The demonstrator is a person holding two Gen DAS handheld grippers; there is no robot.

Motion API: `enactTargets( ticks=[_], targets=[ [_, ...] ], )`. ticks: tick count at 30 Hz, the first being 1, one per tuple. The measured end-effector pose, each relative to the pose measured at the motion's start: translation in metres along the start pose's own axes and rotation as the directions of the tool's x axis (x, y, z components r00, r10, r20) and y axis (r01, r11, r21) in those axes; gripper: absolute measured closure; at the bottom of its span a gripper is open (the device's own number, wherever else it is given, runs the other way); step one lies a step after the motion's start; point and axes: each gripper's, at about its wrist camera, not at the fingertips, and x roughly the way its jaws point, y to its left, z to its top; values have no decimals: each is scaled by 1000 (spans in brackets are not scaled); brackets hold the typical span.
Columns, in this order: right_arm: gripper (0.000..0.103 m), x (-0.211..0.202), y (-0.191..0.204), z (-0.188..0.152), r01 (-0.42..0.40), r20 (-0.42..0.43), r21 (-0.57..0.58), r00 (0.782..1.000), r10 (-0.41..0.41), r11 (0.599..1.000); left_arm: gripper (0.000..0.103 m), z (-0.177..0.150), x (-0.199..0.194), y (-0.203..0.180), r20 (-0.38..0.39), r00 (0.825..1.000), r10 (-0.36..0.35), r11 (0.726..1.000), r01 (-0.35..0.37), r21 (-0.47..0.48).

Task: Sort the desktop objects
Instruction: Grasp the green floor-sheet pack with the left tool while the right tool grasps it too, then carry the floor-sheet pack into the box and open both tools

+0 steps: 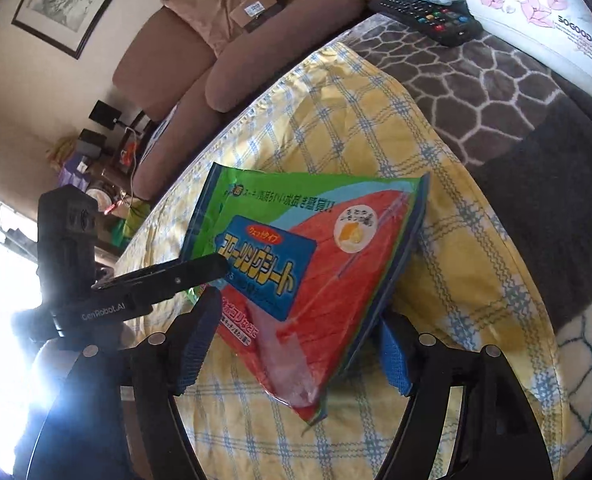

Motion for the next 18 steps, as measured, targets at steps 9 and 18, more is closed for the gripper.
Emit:
enactTargets(
  ticks=[9,18],
  targets=[
    [25,-39,39,-11,-7,22,-33,1000,8,999,51,-38,-67,-6,42,984,-173,982,176,-75],
    [25,-101,182,-48,-109,9,-225,993,114,968,51,-131,-258,23,233,948,-217,969,237,-62]
  ],
)
